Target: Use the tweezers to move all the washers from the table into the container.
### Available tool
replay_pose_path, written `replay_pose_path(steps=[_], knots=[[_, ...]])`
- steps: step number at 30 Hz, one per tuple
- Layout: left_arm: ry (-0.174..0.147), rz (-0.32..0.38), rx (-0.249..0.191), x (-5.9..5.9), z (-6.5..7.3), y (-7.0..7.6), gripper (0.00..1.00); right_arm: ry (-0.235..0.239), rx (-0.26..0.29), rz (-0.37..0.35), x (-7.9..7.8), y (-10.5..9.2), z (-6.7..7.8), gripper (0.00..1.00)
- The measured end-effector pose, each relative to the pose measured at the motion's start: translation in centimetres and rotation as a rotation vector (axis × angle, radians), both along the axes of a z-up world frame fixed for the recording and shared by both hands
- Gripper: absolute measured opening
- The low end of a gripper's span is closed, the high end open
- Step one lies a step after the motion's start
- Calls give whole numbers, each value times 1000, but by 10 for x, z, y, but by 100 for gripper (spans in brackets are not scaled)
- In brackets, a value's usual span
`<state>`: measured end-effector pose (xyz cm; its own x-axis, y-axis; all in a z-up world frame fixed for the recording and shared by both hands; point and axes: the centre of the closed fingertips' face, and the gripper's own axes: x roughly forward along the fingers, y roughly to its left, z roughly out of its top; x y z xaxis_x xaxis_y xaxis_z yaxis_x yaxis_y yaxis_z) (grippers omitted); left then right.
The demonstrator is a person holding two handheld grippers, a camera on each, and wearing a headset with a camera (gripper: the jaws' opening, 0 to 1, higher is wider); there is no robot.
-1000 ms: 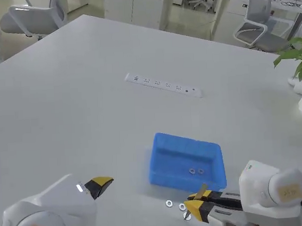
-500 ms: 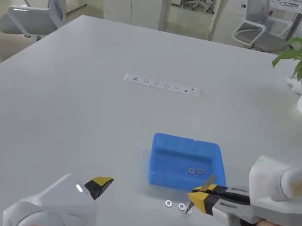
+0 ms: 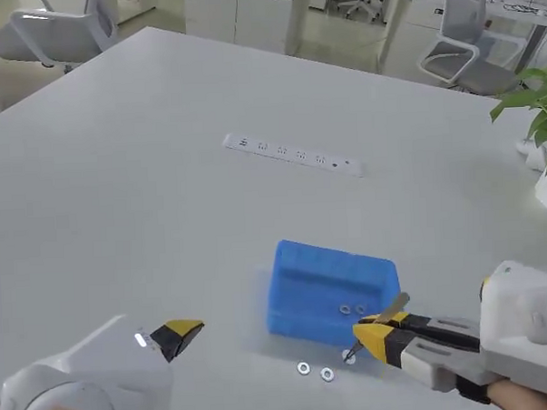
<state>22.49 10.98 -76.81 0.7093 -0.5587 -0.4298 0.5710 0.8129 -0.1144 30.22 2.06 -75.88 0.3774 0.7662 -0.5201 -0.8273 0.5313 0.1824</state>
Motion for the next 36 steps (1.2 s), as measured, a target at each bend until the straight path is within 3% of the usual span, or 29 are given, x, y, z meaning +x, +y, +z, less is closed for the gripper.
replay_pose_path(steps=[8, 22, 36], knots=[[-2, 1, -4, 0, 1, 0, 84, -24, 13, 2, 11, 5, 15, 3], [-4, 6, -13, 0, 2, 0, 84, -50, 11, 3, 39, 10, 23, 3], [-3, 9, -17, 0, 2, 1, 84, -40, -12, 16, 58, 17, 14, 3]])
